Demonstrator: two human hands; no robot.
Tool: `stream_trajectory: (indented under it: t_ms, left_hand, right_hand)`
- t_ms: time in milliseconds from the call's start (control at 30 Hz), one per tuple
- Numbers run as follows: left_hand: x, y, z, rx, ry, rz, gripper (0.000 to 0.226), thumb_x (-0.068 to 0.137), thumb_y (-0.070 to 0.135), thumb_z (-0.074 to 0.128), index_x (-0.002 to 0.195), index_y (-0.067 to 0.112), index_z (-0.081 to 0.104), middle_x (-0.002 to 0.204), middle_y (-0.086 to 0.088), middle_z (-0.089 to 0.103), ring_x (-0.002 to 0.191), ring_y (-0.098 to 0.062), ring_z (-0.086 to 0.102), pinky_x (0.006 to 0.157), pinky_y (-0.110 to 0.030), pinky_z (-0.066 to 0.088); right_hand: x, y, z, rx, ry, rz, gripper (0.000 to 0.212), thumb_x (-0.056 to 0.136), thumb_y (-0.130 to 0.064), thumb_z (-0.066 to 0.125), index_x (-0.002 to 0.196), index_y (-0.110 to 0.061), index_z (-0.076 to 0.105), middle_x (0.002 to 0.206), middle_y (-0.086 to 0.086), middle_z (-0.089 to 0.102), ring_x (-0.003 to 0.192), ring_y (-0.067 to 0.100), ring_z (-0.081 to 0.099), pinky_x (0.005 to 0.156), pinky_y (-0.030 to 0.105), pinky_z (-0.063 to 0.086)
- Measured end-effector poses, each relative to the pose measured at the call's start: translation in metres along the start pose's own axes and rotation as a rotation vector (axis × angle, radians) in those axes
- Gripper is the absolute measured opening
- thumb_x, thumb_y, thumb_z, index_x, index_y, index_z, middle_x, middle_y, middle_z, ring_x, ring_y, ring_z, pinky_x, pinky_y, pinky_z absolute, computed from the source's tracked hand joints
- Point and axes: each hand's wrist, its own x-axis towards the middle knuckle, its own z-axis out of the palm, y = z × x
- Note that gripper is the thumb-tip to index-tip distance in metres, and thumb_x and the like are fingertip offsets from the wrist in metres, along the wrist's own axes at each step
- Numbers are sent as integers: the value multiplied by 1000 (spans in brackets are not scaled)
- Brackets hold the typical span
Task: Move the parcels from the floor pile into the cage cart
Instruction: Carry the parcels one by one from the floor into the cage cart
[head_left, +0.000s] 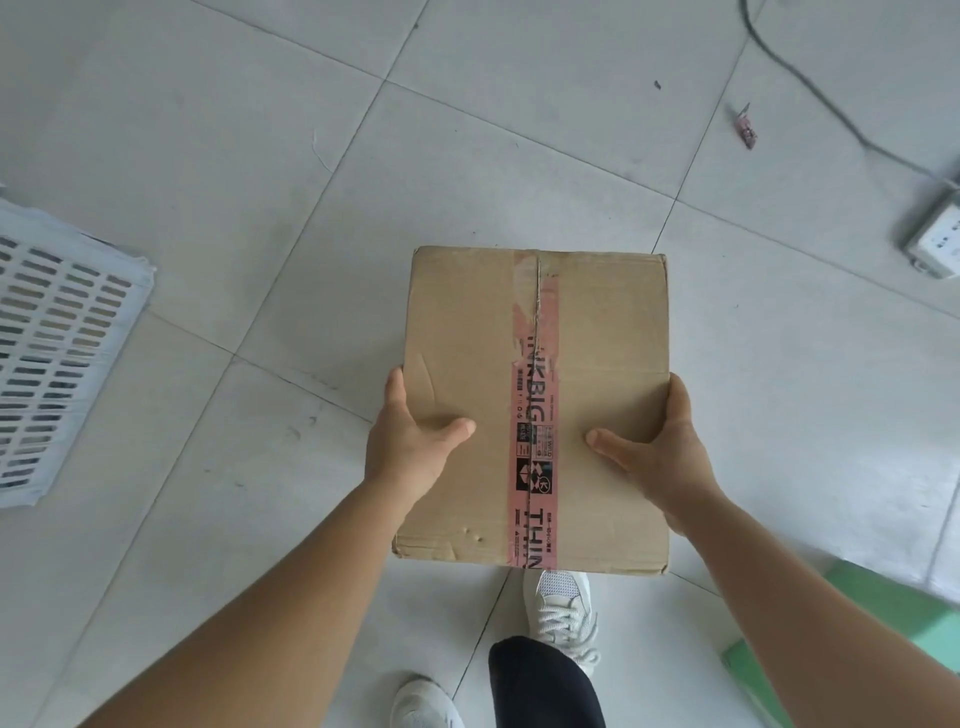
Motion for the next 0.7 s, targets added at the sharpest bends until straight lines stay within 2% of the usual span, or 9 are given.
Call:
stream_trajectory:
  t_ms: [200,367,500,700]
  left_hand:
    - [-62,7,-52,-56,48,-5,104,78,34,78,154,29,7,159,3,23,143,-22,30,110,-35,33]
    - [-124,18,-108,-140,107,8,105,77,33,79,154,32,7,157,3,28,141,-22,33,109,-36,35]
    - [-176,26,-155,-216,145,30,104,77,31,79,154,32,8,154,2,33,139,-23,36,108,-38,35]
    - [-256,27,-226,-317,230,56,104,78,31,79,154,30,9,155,2,31,140,-23,34,110,-40,34]
  right_hand:
    - [-63,-35,-10,-1,-13,-66,95,69,-30,86,139,-46,25,120,-10,57,103,22,60,83,49,56]
    - [-129,-80,-23,7,-31,-140,92,70,-26,85,139,-44,27,116,-10,57,98,19,60,81,48,57]
    - [-187,-120,-32,-6,-38,-203,98,68,-28,87,142,-43,25,120,-9,57,103,23,61,84,49,57]
    - [-275,-179,-37,-40,-87,-311,83,71,-23,85,132,-40,32,107,-16,56,102,23,61,84,50,56]
